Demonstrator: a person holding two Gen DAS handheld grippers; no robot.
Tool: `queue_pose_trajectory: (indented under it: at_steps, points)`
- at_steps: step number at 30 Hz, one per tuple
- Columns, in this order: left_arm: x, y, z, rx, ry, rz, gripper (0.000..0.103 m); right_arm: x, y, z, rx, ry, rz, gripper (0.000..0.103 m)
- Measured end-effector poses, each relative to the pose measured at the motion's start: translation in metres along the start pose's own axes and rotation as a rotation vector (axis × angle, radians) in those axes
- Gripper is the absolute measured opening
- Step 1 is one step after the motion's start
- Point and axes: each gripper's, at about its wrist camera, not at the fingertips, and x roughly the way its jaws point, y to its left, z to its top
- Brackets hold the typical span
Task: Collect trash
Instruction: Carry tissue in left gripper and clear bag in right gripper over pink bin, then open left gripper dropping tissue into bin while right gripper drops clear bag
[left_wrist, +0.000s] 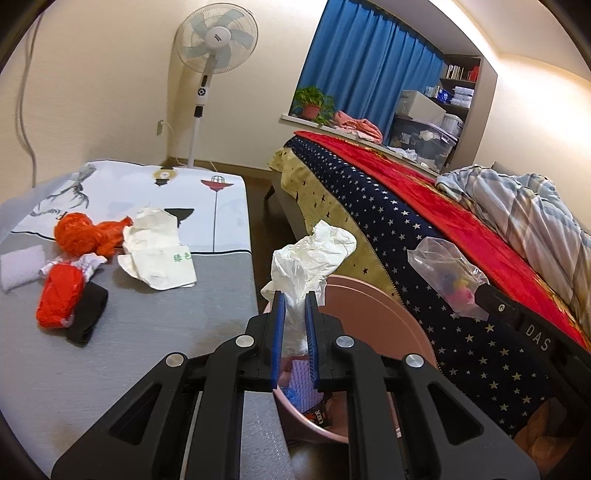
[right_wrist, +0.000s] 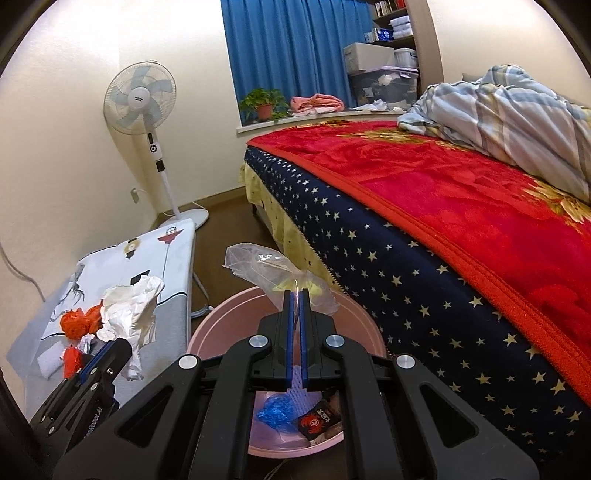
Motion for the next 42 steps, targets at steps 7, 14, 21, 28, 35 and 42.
queue_pose_trajectory:
  at_steps: [7, 14, 21, 28, 35, 42]
  points:
    - [0.011, -0.003, 0.000, -0.002, 0.013, -0.009, 0.011, 0.004, -0.006, -0.002, 0.005, 0.006, -0.026, 0.003]
    - [0.018, -0.005, -0.002, -0.007, 0.024, -0.014, 0.011, 0.009, -0.007, -0.004, 0.002, 0.019, -0.039, 0.003]
    - [0.026, -0.008, -0.005, -0.007, 0.039, -0.018, 0.011, 0.013, -0.010, -0.005, 0.012, 0.031, -0.046, 0.003]
    - [0.032, -0.008, -0.007, -0.015, 0.053, -0.019, 0.011, 0.015, -0.012, -0.006, 0.012, 0.037, -0.053, 0.003]
    - [0.041, -0.015, -0.011, 0.001, 0.074, -0.041, 0.012, 0.017, -0.016, -0.005, 0.021, 0.058, -0.067, 0.007]
    - [0.043, -0.010, -0.014, -0.003, 0.114, -0.025, 0.039, 0.012, -0.022, -0.004, 0.040, 0.049, -0.075, 0.041]
